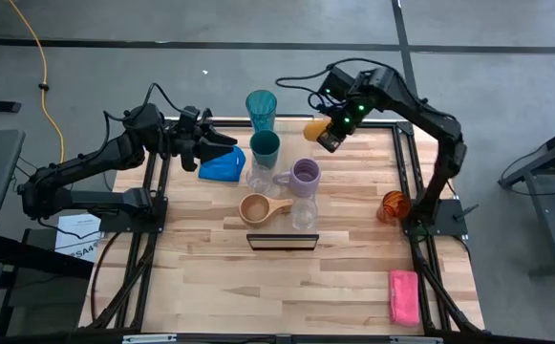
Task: Stack small to large cups/mugs on shelf
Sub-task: Put the yellow cup on the shelf
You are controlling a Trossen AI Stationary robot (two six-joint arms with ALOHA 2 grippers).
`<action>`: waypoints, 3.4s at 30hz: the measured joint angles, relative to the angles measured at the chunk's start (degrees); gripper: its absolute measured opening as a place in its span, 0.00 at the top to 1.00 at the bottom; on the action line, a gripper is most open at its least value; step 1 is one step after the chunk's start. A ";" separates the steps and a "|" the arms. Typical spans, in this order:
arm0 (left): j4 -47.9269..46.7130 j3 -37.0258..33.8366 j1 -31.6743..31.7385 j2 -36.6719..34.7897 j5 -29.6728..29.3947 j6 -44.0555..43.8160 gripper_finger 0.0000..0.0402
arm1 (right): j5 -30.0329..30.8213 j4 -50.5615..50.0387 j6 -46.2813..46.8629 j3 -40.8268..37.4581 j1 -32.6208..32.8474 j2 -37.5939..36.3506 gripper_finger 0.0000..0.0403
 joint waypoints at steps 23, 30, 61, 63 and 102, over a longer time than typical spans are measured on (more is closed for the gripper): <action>0.05 0.00 -0.02 0.00 -2.36 0.68 0.49 | -0.57 0.10 7.34 -46.02 -6.60 -7.00 1.00; 0.06 0.00 -0.02 0.00 -2.36 0.68 0.49 | 2.24 -0.06 6.58 -48.97 -7.28 -5.73 1.00; 0.09 0.00 -0.02 0.00 -2.36 0.66 0.49 | 1.51 8.03 7.73 -52.51 -15.56 -6.52 0.99; 0.09 0.00 -0.02 0.00 -2.36 0.65 0.49 | 1.51 8.44 7.60 -52.51 -15.56 -6.52 0.96; 0.07 0.00 -0.02 0.00 -2.36 0.63 0.49 | 10.82 10.36 4.08 -53.20 -25.16 -24.32 0.56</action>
